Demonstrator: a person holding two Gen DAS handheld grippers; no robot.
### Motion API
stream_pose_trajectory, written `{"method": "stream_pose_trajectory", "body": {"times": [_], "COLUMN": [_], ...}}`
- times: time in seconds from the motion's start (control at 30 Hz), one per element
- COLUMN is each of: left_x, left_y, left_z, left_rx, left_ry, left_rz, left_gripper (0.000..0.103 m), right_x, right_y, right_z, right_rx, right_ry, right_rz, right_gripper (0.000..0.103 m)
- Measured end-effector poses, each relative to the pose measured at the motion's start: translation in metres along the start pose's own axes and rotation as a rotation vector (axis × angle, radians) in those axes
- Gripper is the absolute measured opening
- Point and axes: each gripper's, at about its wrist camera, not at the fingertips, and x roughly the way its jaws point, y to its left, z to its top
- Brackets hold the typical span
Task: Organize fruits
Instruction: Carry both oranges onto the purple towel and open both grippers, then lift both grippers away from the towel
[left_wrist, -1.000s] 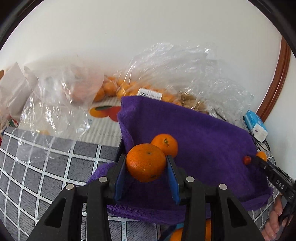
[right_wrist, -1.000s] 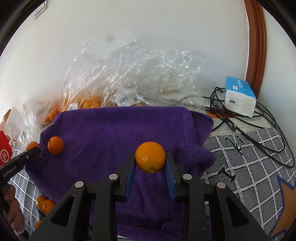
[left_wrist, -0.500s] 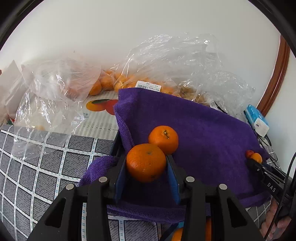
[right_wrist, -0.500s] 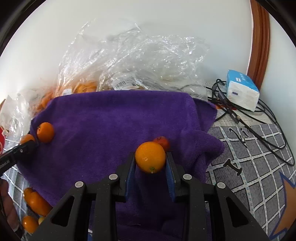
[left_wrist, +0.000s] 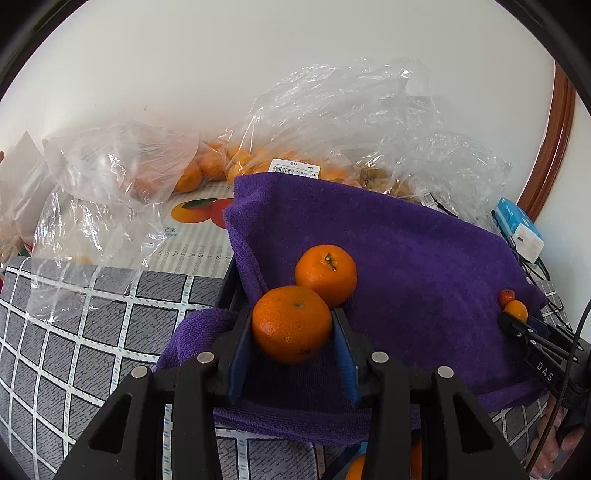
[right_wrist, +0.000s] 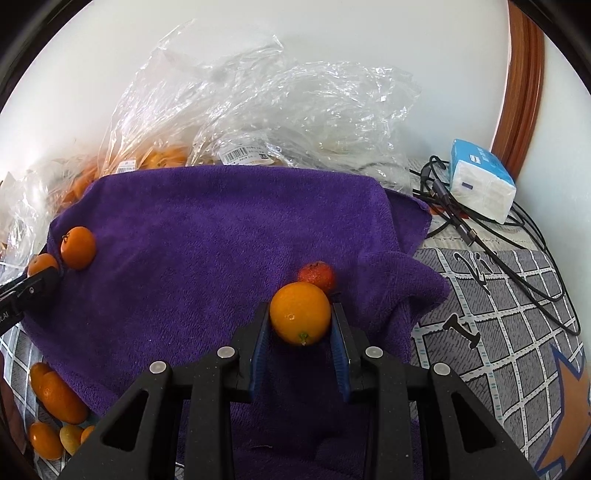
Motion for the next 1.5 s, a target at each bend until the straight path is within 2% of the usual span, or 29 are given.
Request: {"method": "stream_pose_trajectory", "body": {"times": [0.07,0.13,0.27,0.33,0.43,0.5,0.63,0.77,0.87,1.1,1.17,1.23,1.37,1.5], "left_x": [0.001,0.002,0.002,0.0,-0.009,-0.018,-0.04,-0.065,-0.082,-0.106,-0.11,-0.112,-0.112,-0.109], "left_y": [-0.001,-0.002,-0.003,-0.001,0.001,0.002,0.002,0.005,0.012,0.048,0.059,0.07,0.084,0.093], "left_z": [0.0,0.0,0.0,0.002,0.005,0.007,0.015,0.023,0.019,-0.023,-0.037,-0.053,-0.08,-0.095], "left_rx": [0.009,0.021,0.027,0.018,0.003,0.001,0.007,0.005,0.006,-0.006,-0.014,-0.021,-0.037,-0.106], "left_ry": [-0.002,-0.003,-0.002,-0.008,-0.024,-0.054,-0.096,-0.14,-0.139,-0.105,-0.083,-0.059,-0.023,-0.011], "left_rz": [0.008,0.016,0.017,0.008,-0.01,-0.007,-0.024,-0.032,-0.029,0.01,0.023,0.041,0.065,0.042], "left_gripper": [0.04,0.04,0.04,0.045,0.052,0.058,0.059,0.064,0.065,0.067,0.067,0.067,0.067,0.067], "right_x": [-0.001,-0.002,-0.01,-0.013,-0.021,-0.027,-0.055,-0.088,-0.104,-0.12,-0.118,-0.115,-0.104,-0.096], "right_y": [0.0,0.0,0.003,0.004,0.004,0.002,0.004,0.012,0.018,0.039,0.048,0.055,0.071,0.08], "right_z": [0.0,0.0,0.0,0.001,0.004,0.008,0.017,0.018,0.011,-0.027,-0.041,-0.051,-0.066,-0.068], "right_rx": [-0.001,0.0,-0.014,-0.025,-0.02,0.008,0.058,0.052,0.039,0.004,-0.014,-0.025,-0.055,-0.077], "right_ry": [-0.002,-0.008,-0.033,-0.047,-0.071,-0.079,-0.116,-0.146,-0.118,-0.062,-0.052,-0.041,-0.012,0.003], "right_rz": [0.002,0.004,-0.003,-0.005,-0.01,0.021,0.062,0.047,0.006,0.067,0.08,0.101,0.147,0.17], "right_gripper": [0.033,0.042,0.055,0.063,0.066,0.066,0.066,0.066,0.066,0.065,0.061,0.051,0.046,0.043]}}
